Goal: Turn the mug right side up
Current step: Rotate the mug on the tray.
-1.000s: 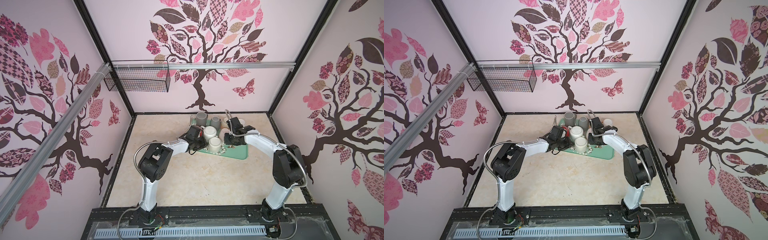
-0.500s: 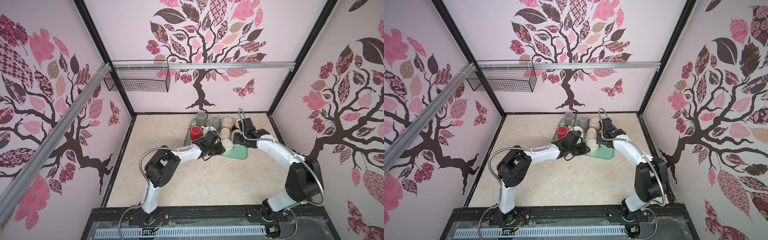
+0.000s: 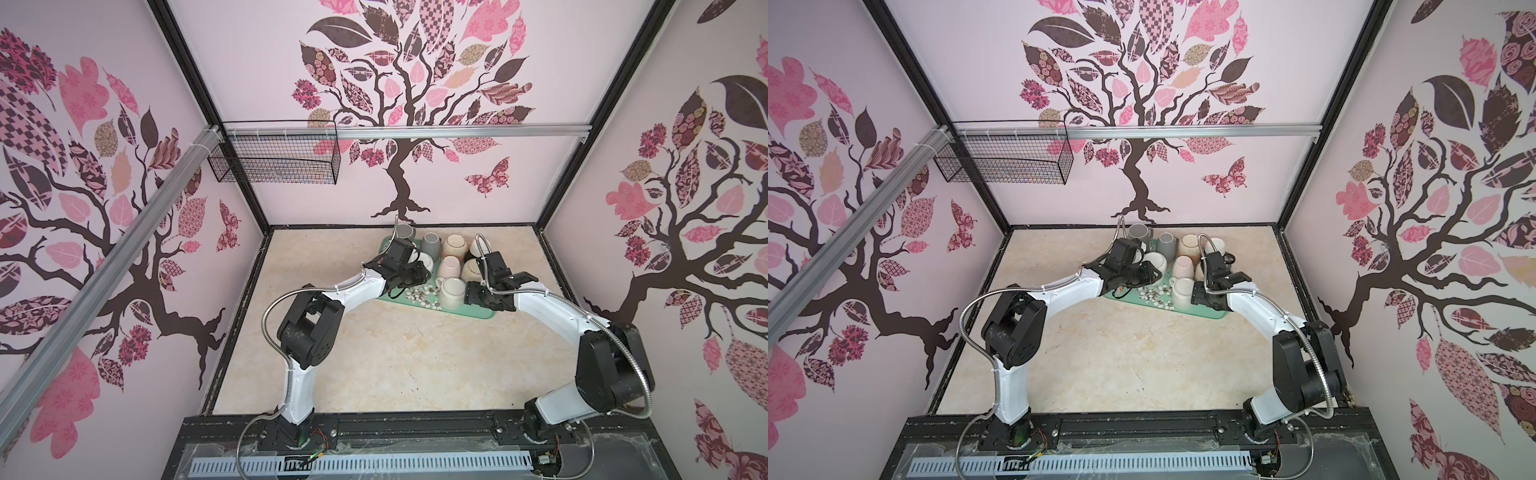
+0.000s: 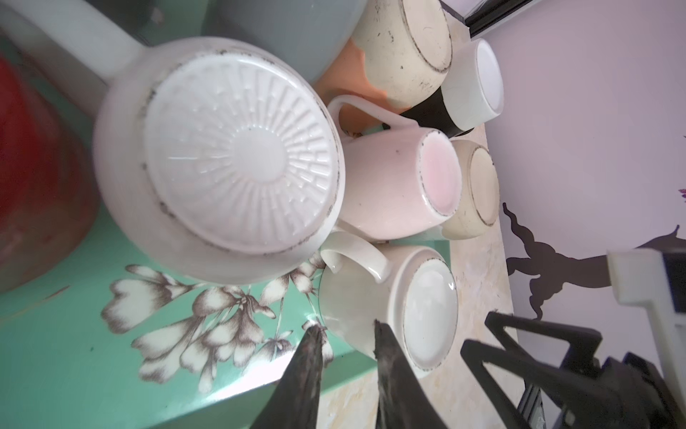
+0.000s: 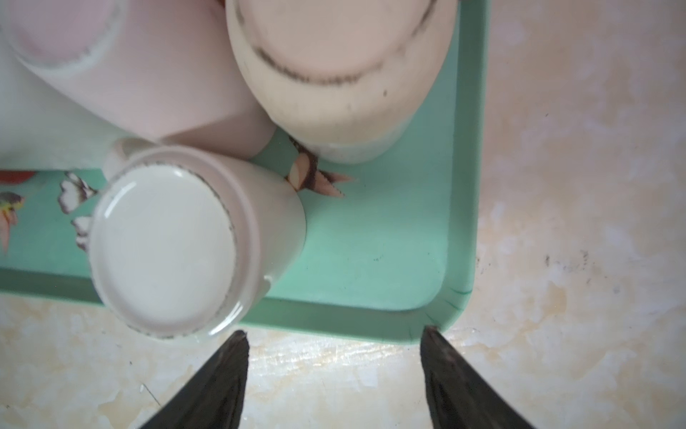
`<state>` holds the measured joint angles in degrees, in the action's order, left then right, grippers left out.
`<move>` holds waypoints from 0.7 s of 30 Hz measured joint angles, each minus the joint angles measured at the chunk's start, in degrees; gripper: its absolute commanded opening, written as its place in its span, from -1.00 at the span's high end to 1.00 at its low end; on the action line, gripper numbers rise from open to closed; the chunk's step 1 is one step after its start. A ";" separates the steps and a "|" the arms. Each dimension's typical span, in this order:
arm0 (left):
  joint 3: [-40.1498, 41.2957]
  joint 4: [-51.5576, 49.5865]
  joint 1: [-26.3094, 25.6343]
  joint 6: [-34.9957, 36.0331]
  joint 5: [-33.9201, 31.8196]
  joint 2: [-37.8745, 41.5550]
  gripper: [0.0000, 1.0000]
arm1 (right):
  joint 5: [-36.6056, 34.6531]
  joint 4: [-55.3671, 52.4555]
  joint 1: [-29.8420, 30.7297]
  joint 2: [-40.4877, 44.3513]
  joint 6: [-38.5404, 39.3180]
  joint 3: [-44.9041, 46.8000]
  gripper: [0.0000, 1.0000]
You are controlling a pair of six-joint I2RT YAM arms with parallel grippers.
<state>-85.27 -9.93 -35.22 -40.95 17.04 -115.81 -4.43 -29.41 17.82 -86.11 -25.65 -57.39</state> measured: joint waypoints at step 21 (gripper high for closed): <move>-8.81 0.24 -1.68 -2.84 1.29 -11.13 0.15 | 6.21 4.04 0.02 0.94 0.02 6.47 -0.45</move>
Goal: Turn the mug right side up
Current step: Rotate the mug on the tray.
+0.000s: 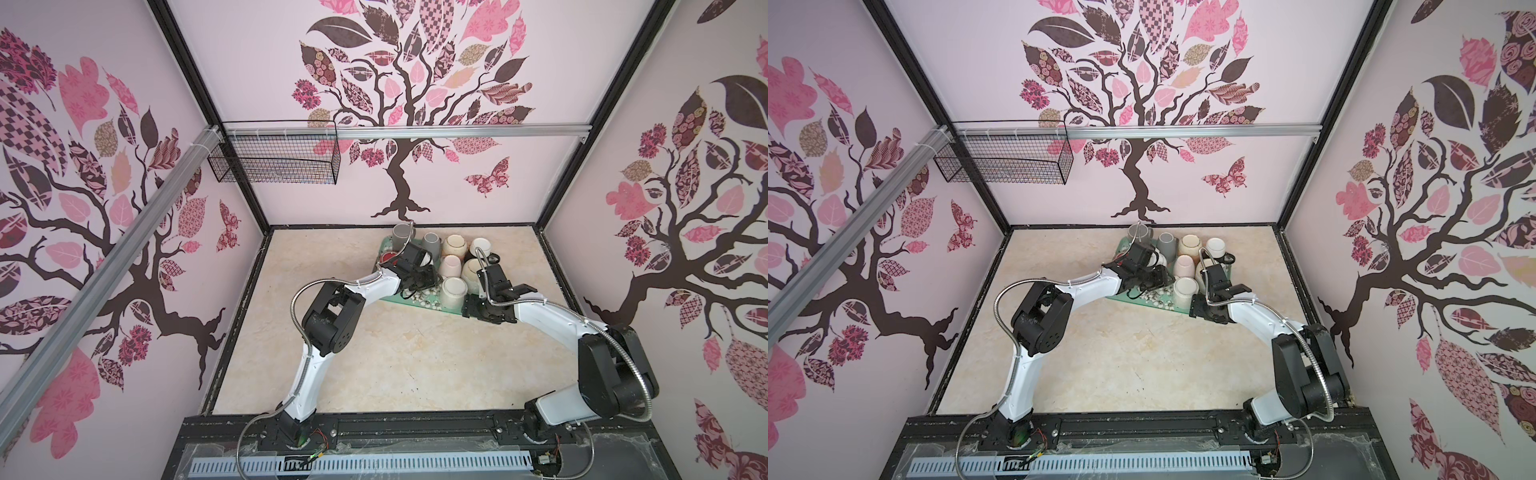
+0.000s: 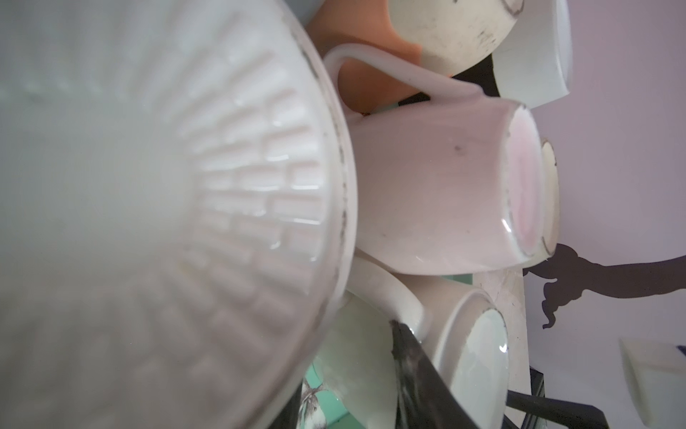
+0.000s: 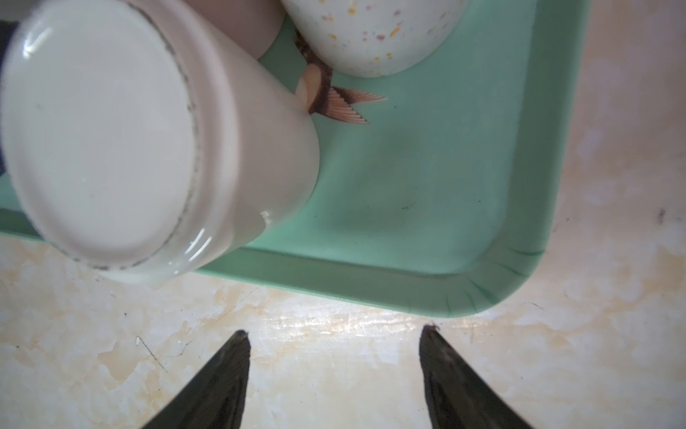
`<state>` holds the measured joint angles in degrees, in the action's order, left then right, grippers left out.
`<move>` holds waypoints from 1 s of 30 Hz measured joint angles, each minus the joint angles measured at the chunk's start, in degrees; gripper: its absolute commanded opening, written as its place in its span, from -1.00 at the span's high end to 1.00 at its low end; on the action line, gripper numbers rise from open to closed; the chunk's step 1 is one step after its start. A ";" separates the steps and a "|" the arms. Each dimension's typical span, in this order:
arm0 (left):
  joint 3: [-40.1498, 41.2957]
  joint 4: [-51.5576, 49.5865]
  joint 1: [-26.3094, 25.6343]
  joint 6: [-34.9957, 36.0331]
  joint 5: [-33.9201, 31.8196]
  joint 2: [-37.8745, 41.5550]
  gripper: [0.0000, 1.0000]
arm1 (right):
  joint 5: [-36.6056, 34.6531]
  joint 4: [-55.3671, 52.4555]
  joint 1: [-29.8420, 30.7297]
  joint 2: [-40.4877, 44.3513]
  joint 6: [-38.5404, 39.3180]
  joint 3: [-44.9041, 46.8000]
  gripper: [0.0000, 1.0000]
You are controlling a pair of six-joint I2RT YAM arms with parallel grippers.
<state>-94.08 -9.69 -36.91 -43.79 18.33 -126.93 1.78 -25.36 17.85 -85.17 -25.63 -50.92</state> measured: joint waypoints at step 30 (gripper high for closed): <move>-4.85 1.70 0.52 -5.51 0.31 -5.07 0.04 | 2.38 1.90 0.02 -0.83 1.68 1.64 -0.37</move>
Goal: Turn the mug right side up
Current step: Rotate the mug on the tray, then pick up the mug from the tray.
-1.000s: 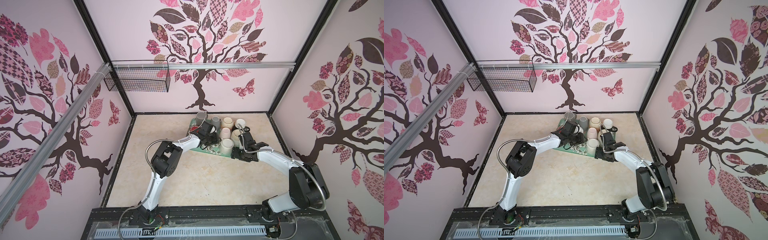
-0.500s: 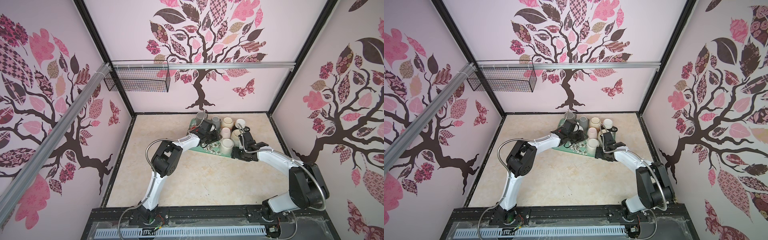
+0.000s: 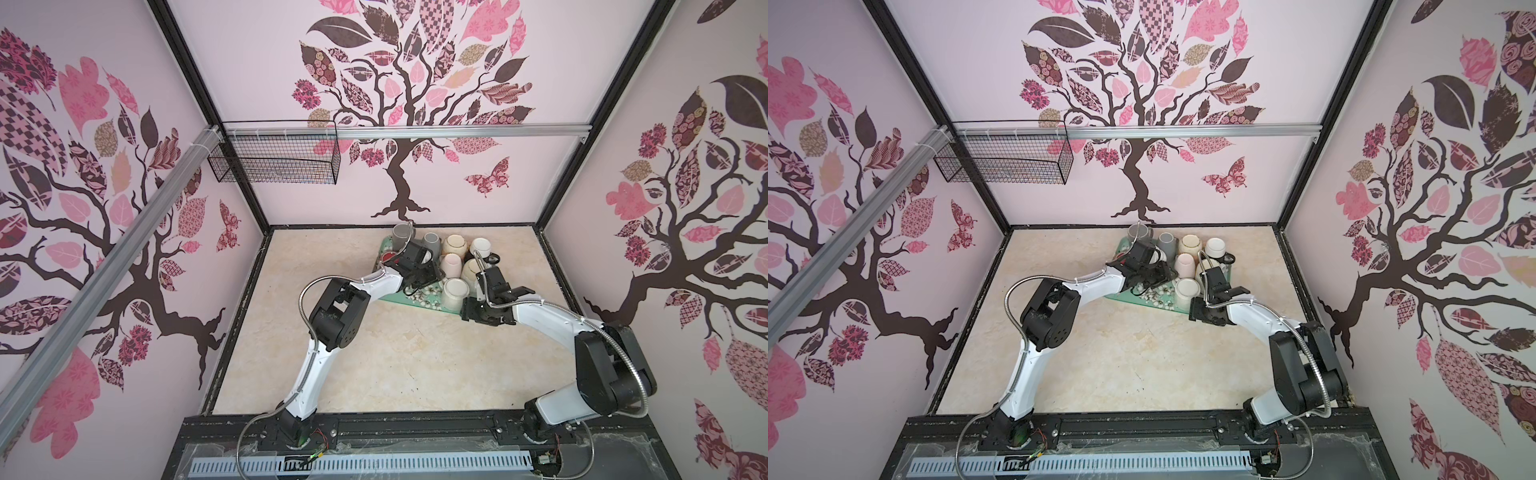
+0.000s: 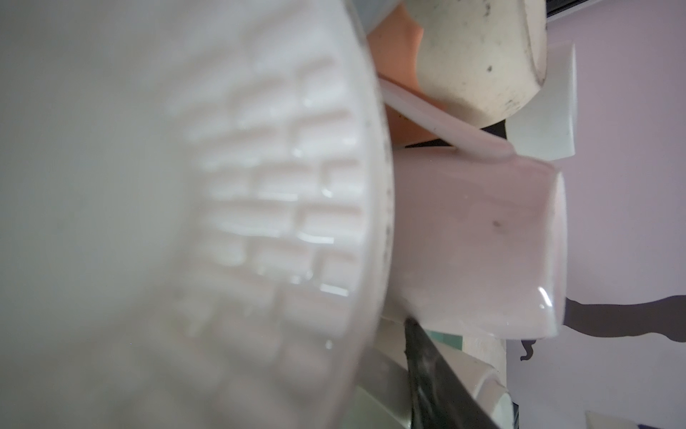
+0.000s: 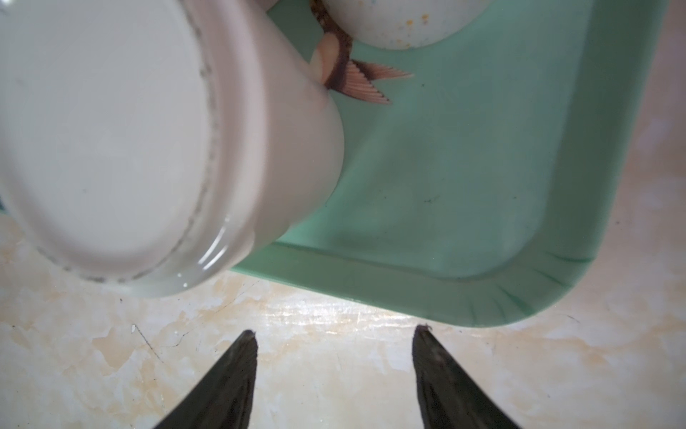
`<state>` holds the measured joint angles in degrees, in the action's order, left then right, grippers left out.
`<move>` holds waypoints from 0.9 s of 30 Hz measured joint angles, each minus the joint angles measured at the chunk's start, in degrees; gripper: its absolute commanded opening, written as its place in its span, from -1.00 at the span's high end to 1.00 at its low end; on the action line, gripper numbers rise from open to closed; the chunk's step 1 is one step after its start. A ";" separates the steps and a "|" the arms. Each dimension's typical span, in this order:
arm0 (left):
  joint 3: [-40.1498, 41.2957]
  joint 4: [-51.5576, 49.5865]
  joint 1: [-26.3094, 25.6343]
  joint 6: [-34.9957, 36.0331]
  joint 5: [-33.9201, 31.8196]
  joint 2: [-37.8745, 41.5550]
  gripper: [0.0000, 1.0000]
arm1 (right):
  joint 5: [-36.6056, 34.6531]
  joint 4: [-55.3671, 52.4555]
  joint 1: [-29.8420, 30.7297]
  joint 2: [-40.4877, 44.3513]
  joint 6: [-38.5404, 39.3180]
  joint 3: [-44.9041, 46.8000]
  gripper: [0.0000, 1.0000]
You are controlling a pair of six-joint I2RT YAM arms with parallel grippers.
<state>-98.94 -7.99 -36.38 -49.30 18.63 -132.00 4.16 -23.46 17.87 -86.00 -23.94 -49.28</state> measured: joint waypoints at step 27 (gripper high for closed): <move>22.36 -4.87 -4.20 27.02 -5.33 22.08 -0.08 | -8.13 -0.63 -2.69 0.92 1.70 -1.33 -0.35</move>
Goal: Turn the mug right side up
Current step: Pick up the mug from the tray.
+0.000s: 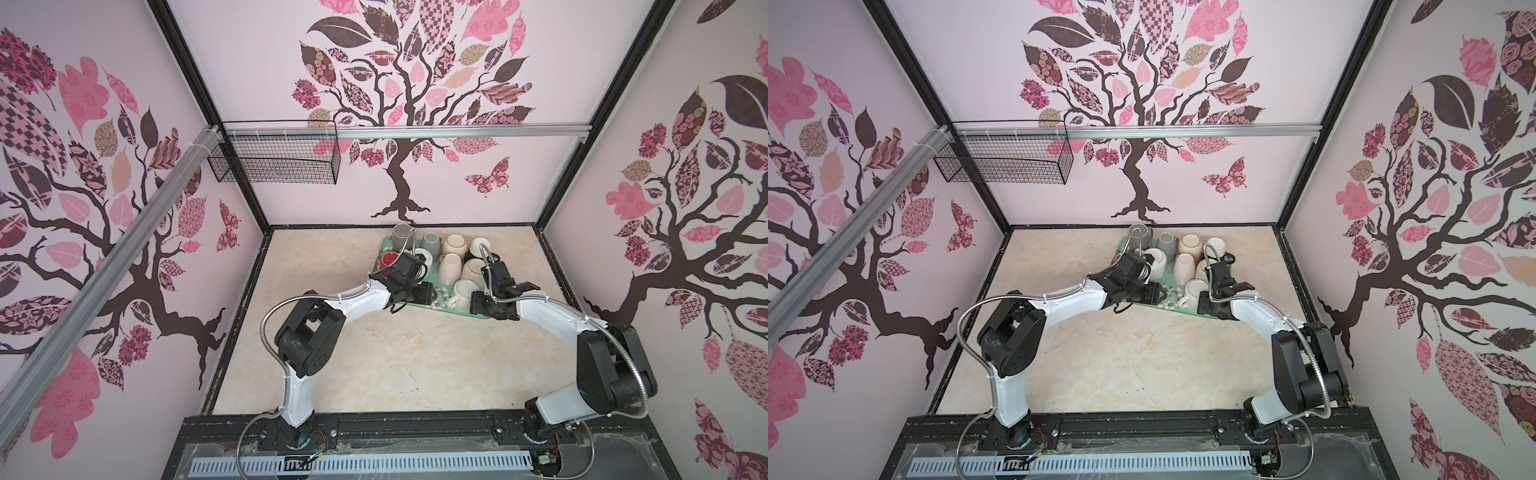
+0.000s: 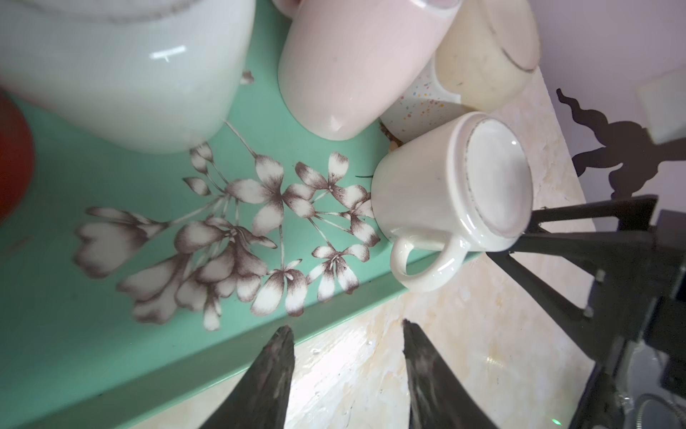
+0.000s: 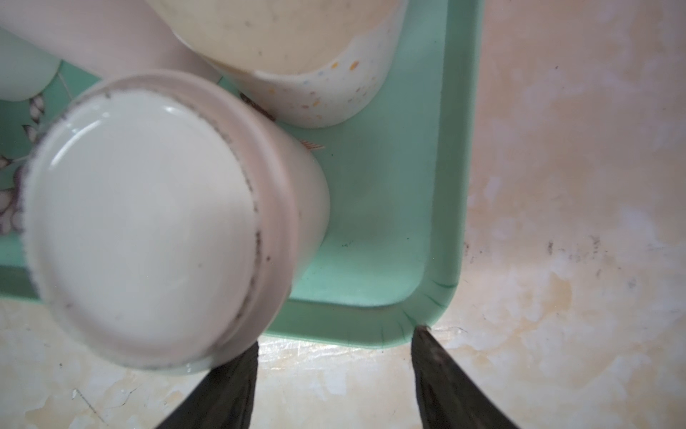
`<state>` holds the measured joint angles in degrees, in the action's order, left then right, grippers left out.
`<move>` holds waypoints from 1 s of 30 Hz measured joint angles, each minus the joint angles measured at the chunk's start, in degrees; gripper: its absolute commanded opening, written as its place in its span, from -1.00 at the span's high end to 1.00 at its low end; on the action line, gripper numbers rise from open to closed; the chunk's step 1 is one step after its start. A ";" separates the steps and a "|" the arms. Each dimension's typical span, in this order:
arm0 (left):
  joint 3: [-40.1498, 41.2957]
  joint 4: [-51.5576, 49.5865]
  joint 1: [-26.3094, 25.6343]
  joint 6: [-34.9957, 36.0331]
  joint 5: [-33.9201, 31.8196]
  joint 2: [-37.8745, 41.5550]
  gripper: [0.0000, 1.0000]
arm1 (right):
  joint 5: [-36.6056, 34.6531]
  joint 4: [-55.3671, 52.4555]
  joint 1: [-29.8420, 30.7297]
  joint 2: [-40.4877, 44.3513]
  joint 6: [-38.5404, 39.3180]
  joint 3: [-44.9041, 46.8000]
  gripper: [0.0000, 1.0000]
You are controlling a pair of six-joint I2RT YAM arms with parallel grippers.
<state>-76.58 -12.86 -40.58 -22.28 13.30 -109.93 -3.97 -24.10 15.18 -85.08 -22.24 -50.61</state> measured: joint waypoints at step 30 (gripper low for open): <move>-15.26 -3.34 -6.82 14.25 -1.79 -13.84 0.08 | 2.95 13.46 0.00 22.80 -3.48 19.19 -0.36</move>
<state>-91.83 -16.21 -47.40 -8.03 11.51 -123.76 -1.02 -10.63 15.18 -62.28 -25.71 -31.42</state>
